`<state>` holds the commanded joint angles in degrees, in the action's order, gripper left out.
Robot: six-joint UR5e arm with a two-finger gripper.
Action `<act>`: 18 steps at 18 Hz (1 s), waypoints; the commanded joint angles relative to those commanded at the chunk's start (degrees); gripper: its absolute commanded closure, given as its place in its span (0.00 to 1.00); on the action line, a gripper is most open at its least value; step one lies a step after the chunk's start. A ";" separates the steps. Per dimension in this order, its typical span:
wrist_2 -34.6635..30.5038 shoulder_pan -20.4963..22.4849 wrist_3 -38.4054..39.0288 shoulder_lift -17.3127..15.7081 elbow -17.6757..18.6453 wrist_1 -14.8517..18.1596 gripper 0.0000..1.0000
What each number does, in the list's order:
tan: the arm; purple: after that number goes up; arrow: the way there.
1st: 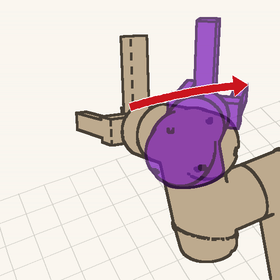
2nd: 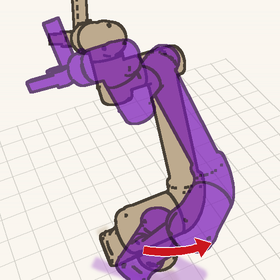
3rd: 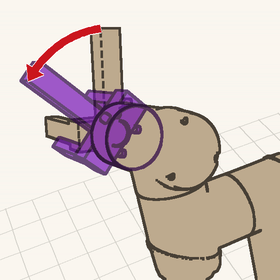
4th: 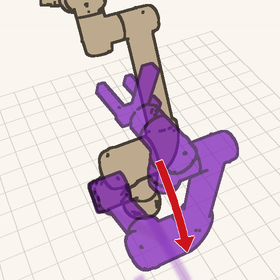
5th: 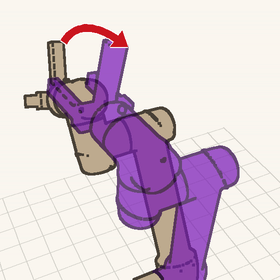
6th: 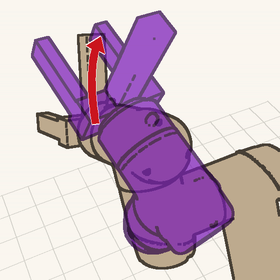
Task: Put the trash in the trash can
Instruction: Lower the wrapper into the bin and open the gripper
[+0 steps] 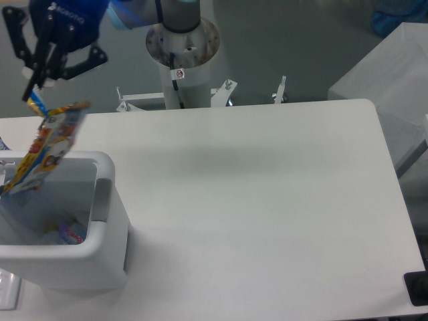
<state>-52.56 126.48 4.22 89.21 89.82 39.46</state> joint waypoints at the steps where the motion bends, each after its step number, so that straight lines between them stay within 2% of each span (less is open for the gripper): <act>1: 0.00 -0.18 -0.09 0.53 0.61 0.00 0.87; 5: -0.09 -0.79 -1.14 2.46 3.08 0.00 0.87; 10: -0.79 -1.58 -1.41 6.41 2.20 -0.26 0.84; 11: -0.88 -1.58 -1.58 7.03 1.94 -0.35 0.74; 12: -1.23 -1.58 -2.97 7.56 1.76 -0.35 0.55; 15: -1.58 -1.58 -9.21 7.74 1.77 -0.26 0.13; 17: -1.58 -1.58 -10.02 7.74 1.06 -0.26 0.00; 18: -1.67 -1.50 -10.11 7.82 0.45 -0.18 0.00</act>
<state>-54.23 124.98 -5.89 97.03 90.27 39.29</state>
